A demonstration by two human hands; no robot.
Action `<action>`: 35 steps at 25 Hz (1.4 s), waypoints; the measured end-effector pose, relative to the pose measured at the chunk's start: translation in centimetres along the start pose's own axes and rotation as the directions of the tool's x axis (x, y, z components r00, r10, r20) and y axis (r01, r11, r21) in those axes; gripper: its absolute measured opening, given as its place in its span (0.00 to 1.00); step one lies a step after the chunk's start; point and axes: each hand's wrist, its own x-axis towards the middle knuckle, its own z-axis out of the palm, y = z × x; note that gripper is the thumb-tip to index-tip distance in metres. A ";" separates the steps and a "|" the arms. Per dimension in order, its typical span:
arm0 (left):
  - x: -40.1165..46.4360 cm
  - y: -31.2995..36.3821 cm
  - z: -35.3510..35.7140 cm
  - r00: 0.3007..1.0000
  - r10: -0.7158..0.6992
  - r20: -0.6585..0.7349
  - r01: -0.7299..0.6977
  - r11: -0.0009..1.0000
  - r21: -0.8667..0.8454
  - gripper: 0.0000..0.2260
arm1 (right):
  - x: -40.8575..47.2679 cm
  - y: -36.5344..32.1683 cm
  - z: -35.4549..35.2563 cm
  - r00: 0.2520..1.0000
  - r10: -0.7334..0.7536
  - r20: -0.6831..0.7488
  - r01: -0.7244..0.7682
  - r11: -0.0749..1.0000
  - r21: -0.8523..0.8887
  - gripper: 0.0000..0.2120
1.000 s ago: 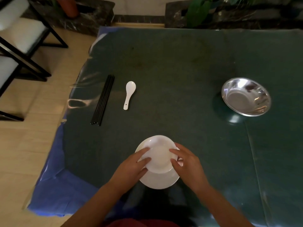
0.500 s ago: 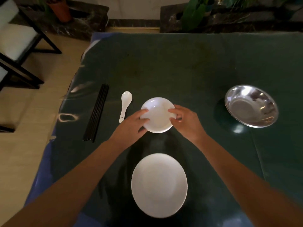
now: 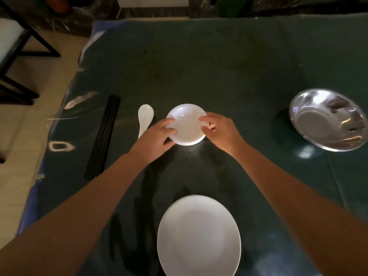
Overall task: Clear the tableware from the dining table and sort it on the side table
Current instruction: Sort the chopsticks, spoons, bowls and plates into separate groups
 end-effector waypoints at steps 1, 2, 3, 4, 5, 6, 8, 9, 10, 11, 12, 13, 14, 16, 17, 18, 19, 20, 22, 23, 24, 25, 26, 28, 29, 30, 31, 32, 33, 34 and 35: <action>0.0 0.0 0.0 1.000 -0.004 -0.001 0.004 1.000 -0.003 0.13 | -0.1 0.0 0.0 1.000 -0.023 -0.003 0.023 1.000 -0.004 0.14; -0.1 0.0 0.0 1.000 -0.009 0.010 0.009 1.000 -0.007 0.14 | -0.3 0.0 0.0 0.999 -0.045 -0.002 0.045 0.999 -0.016 0.14; -0.2 0.1 -0.1 0.999 -0.014 0.038 0.015 1.000 -0.003 0.17 | -0.5 -0.1 -0.1 0.998 -0.062 0.002 0.062 0.997 -0.041 0.14; -0.5 0.4 -0.3 0.997 -0.024 0.077 0.022 1.000 0.016 0.22 | -0.8 -0.1 -0.3 0.997 -0.071 0.000 0.070 0.994 -0.079 0.15; -1.2 0.7 -0.4 0.993 -0.044 0.106 0.040 0.998 0.043 0.26 | -1.5 -0.1 -0.4 0.998 -0.066 -0.014 0.064 0.990 -0.123 0.17; -2.1 1.2 -0.6 0.992 -0.075 0.098 0.070 0.996 0.058 0.29 | -2.5 0.0 -0.6 0.998 -0.050 -0.047 0.042 0.985 -0.166 0.19; -5.0 2.3 -0.7 0.989 -0.148 0.001 0.148 0.989 0.006 0.27 | -5.8 0.4 -0.8 0.991 -0.023 -0.132 -0.011 0.968 -0.249 0.22; -6.9 2.9 -0.5 0.980 -0.194 -0.039 0.192 0.980 -0.058 0.25 | -8.0 0.6 -0.8 0.986 -0.028 -0.163 -0.020 0.959 -0.284 0.23; -9.1 3.7 -0.1 0.967 -0.249 -0.051 0.241 0.961 -0.133 0.22 | -10.3 0.8 -0.6 0.984 -0.028 -0.178 -0.026 0.955 -0.294 0.23; -11.2 4.6 0.4 0.950 -0.309 -0.040 0.295 0.934 -0.202 0.20 | -12.8 0.9 -0.4 0.984 -0.007 -0.180 -0.043 0.961 -0.272 0.22; -13.2 5.6 1.1 0.929 -0.368 -0.019 0.351 0.899 -0.260 0.19 | -15.1 1.1 0.0 0.985 0.035 -0.169 -0.074 0.970 -0.230 0.22; -15.1 6.7 1.8 0.902 -0.431 0.006 0.411 0.857 -0.312 0.18 | -17.3 1.3 0.4 0.986 0.084 -0.143 -0.111 0.975 -0.192 0.22; -16.8 7.7 2.5 0.867 -0.497 0.034 0.474 0.803 -0.362 0.18 | -19.3 1.4 0.8 0.985 0.137 -0.108 -0.154 0.975 -0.162 0.22; -19.3 9.4 3.6 0.781 -0.619 0.088 0.589 0.681 -0.436 0.17 | -22.7 1.4 1.8 0.958 0.284 -0.028 -0.285 0.958 -0.040 0.22; -20.1 9.9 4.0 0.743 -0.661 0.103 0.628 0.636 -0.449 0.17 | -24.1 1.3 2.2 0.932 0.362 0.018 -0.362 0.931 0.044 0.22; -20.7 10.4 4.3 0.718 -0.687 0.113 0.652 0.607 -0.454 0.16 | -25.2 1.1 2.7 0.905 0.421 0.064 -0.426 0.898 0.108 0.22; -21.1 10.8 4.5 0.702 -0.700 0.126 0.667 0.586 -0.460 0.14 | -26.0 1.0 3.0 0.885 0.455 0.098 -0.465 0.874 0.141 0.22; -21.4 11.1 4.6 0.692 -0.708 0.143 0.678 0.569 -0.466 0.13 | -26.5 0.9 3.3 0.871 0.478 0.115 -0.491 0.858 0.154 0.22; -21.7 11.4 4.6 0.676 -0.716 0.171 0.692 0.539 -0.480 0.13 | -26.7 0.8 3.5 0.850 0.514 0.118 -0.527 0.831 0.178 0.22; -21.8 11.5 4.6 0.667 -0.721 0.188 0.698 0.515 -0.498 0.14 | -26.6 0.6 3.3 0.841 0.527 0.120 -0.541 0.820 0.189 0.21; -21.8 11.5 4.5 0.655 -0.727 0.208 0.703 0.484 -0.521 0.15 | -26.4 0.5 3.1 0.837 0.532 0.125 -0.547 0.814 0.198 0.21; -21.8 11.4 4.5 0.643 -0.732 0.226 0.708 0.455 -0.540 0.15 | -26.3 0.4 2.9 0.833 0.537 0.134 -0.553 0.807 0.207 0.21; -21.8 11.3 4.4 0.634 -0.735 0.238 0.712 0.436 -0.550 0.15 | -26.3 0.4 2.6 0.832 0.536 0.144 -0.555 0.803 0.220 0.21; -21.7 11.1 4.5 0.624 -0.742 0.243 0.716 0.419 -0.559 0.16 | -26.2 0.3 2.3 0.831 0.535 0.156 -0.557 0.792 0.249 0.20; -21.7 11.1 4.6 0.617 -0.749 0.241 0.715 0.406 -0.568 0.16 | -26.2 0.3 2.2 0.827 0.538 0.162 -0.561 0.785 0.263 0.21; -21.7 11.1 4.7 0.608 -0.757 0.238 0.714 0.391 -0.581 0.16 | -26.1 0.4 2.2 0.825 0.540 0.166 -0.565 0.776 0.281 0.21; -21.7 11.1 4.8 0.600 -0.766 0.232 0.710 0.375 -0.596 0.16 | -26.0 0.5 2.1 0.824 0.540 0.171 -0.565 0.768 0.301 0.21; -21.6 11.1 4.9 0.595 -0.771 0.226 0.703 0.363 -0.612 0.17 | -26.0 0.7 1.9 0.826 0.536 0.172 -0.562 0.766 0.312 0.23; -21.4 11.3 4.9 0.597 -0.772 0.219 0.693 0.357 -0.627 0.17 | -25.8 1.0 1.7 0.831 0.530 0.170 -0.555 0.770 0.314 0.25; -20.8 11.6 4.8 0.607 -0.766 0.211 0.677 0.360 -0.642 0.19 | -25.6 1.3 1.3 0.835 0.525 0.163 -0.549 0.775 0.314 0.27; -19.9 11.9 4.7 0.624 -0.754 0.205 0.658 0.365 -0.659 0.22 | -25.1 1.8 0.7 0.839 0.524 0.150 -0.542 0.775 0.325 0.29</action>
